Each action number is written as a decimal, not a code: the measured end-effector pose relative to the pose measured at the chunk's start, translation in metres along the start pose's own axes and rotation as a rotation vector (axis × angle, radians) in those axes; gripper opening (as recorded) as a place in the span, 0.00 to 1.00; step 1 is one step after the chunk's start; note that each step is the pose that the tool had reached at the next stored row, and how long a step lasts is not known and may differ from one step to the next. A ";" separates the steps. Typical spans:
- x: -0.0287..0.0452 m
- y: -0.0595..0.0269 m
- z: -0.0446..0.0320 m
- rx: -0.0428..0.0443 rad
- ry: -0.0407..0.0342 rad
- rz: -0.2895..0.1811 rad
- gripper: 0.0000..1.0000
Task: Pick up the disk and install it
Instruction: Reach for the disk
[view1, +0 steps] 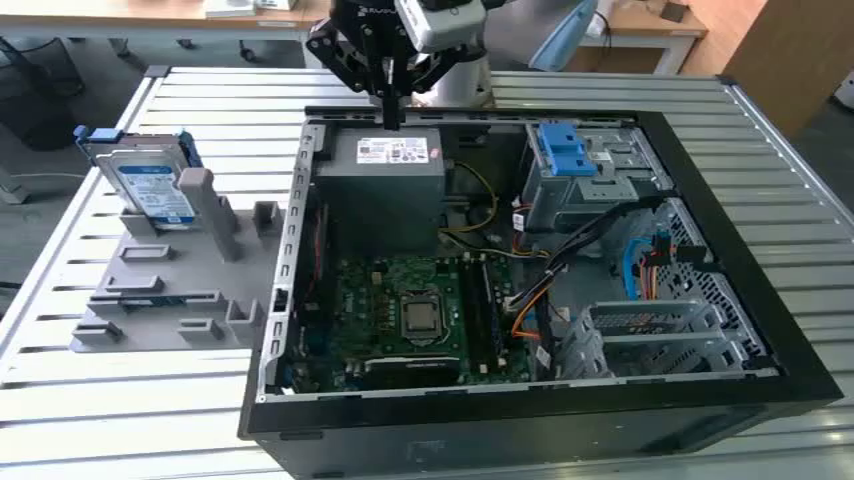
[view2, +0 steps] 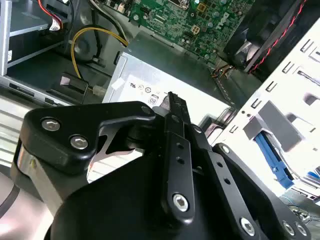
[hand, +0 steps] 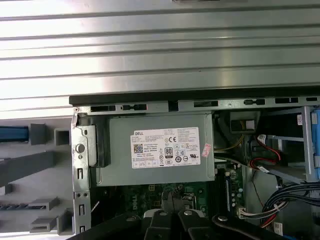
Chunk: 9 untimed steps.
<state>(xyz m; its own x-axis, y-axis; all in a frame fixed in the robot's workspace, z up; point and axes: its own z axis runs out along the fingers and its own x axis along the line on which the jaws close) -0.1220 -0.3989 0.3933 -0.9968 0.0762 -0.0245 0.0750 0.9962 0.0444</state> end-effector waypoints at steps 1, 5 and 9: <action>0.0000 0.0000 0.0000 0.0000 0.0000 0.000 0.11; 0.0000 0.0000 0.0000 0.0000 0.0000 0.000 0.11; 0.0015 -0.0001 0.0000 0.0000 -0.0001 0.000 0.11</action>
<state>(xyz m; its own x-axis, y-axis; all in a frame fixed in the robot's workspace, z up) -0.1234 -0.3989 0.3932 -0.9968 0.0764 -0.0245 0.0752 0.9962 0.0444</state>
